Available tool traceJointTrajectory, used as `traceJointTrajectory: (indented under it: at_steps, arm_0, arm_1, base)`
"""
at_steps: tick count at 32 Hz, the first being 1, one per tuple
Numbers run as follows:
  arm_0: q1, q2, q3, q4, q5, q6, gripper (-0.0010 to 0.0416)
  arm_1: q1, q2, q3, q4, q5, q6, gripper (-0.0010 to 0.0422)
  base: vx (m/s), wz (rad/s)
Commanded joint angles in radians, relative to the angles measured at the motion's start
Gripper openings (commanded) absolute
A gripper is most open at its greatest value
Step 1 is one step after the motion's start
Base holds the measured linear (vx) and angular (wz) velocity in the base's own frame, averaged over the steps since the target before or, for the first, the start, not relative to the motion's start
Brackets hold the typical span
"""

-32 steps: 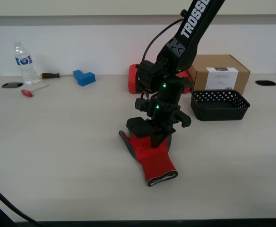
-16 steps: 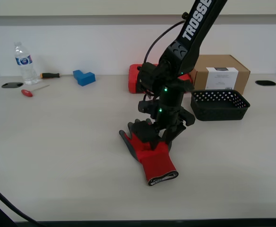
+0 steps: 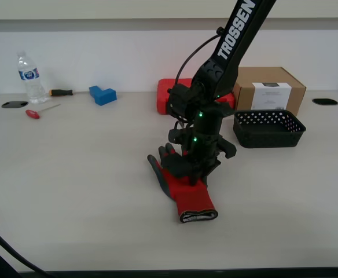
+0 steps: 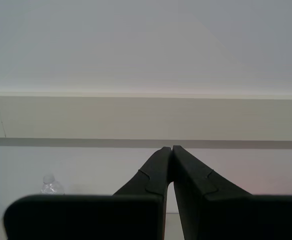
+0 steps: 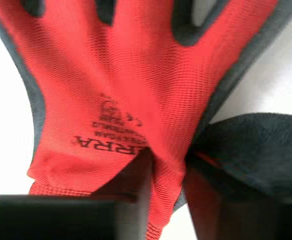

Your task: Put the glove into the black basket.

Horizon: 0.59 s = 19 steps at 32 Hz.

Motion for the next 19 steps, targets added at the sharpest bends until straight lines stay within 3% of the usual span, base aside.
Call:
traceJointTrajectory:
  at_steps: [1, 7, 14, 19]
  arm_0:
    - [0.002, 0.006, -0.003, 0.011, -0.044, -0.001, -0.0006]
    - [0.0, -0.067, -0.003, 0.035, -0.039, -0.001, -0.0002]
    - [-0.014, -0.27, -0.015, 0.061, 0.09, 0.004, -0.0002]
    - [-0.092, -0.446, -0.082, 0.095, 0.132, 0.016, -0.0002]
  arm_1:
    - [0.0, 0.0, 0.0, 0.006, 0.0, 0.0, 0.0]
    - [0.0, 0.0, 0.0, 0.006, -0.001, 0.0, 0.0]
    - [0.0, 0.0, 0.001, 0.004, 0.0, 0.0, 0.0]
    - [0.0, 0.0, 0.0, 0.005, 0.0, 0.0, 0.0]
  base:
    - [0.0, 0.0]
    - [0.0, 0.0]
    - [0.0, 0.0]
    - [0.0, 0.0]
